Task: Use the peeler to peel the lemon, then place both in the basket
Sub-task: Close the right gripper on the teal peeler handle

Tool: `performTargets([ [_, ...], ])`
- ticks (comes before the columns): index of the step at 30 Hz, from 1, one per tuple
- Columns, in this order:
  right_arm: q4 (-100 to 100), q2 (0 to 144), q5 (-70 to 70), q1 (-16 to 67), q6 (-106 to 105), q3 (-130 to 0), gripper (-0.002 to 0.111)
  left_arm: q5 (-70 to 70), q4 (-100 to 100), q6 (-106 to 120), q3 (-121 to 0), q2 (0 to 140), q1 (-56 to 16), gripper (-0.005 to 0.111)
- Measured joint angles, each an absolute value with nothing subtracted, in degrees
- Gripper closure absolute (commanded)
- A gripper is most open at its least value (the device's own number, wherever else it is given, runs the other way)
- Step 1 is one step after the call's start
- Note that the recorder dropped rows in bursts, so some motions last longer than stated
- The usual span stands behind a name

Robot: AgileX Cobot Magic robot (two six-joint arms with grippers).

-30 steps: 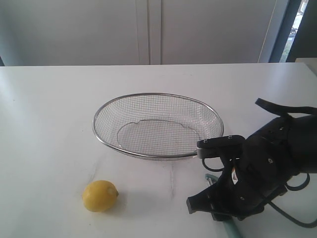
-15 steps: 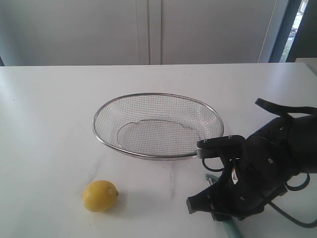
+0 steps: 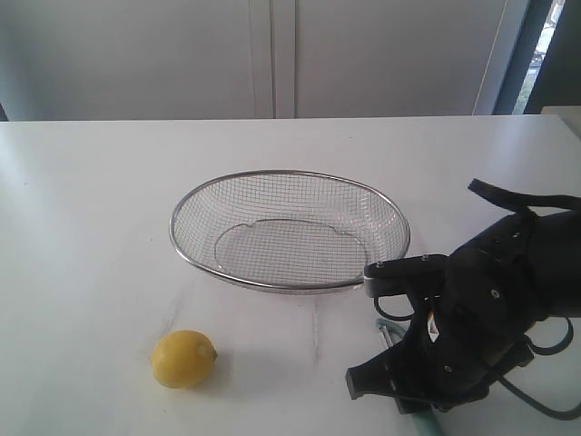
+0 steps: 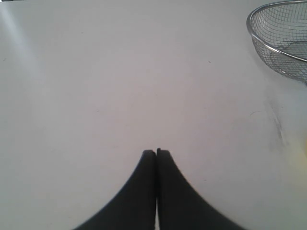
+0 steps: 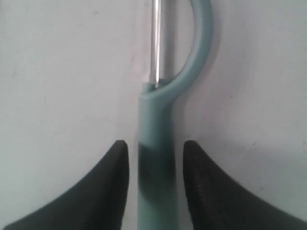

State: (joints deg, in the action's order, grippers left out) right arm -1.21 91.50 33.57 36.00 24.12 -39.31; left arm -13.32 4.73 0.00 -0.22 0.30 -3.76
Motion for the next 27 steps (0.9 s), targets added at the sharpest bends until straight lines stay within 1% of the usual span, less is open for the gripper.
performTargets([
  [4, -1.0, 91.5, 33.6, 36.0, 24.1, -39.3, 0.077, -13.3, 4.7, 0.0, -0.2, 0.3, -3.8, 0.107],
  [5, -1.0, 91.5, 33.6, 36.0, 24.1, -39.3, 0.08, -13.3, 4.7, 0.0, -0.2, 0.3, -3.8, 0.107],
  [7, -1.0, 91.5, 33.6, 36.0, 24.1, -39.3, 0.089, -13.3, 4.7, 0.0, -0.2, 0.3, -3.8, 0.107],
  [10, -1.0, 91.5, 33.6, 36.0, 24.1, -39.3, 0.106, -13.3, 4.7, 0.0, -0.2, 0.3, -3.8, 0.107],
  [11, -1.0, 91.5, 33.6, 36.0, 24.1, -39.3, 0.108, -13.3, 4.7, 0.0, -0.2, 0.3, -3.8, 0.107],
  [27, -1.0, 91.5, 33.5, 36.0, 24.1, -39.3, 0.108, -13.3, 4.7, 0.0, -0.2, 0.3, -3.8, 0.107],
])
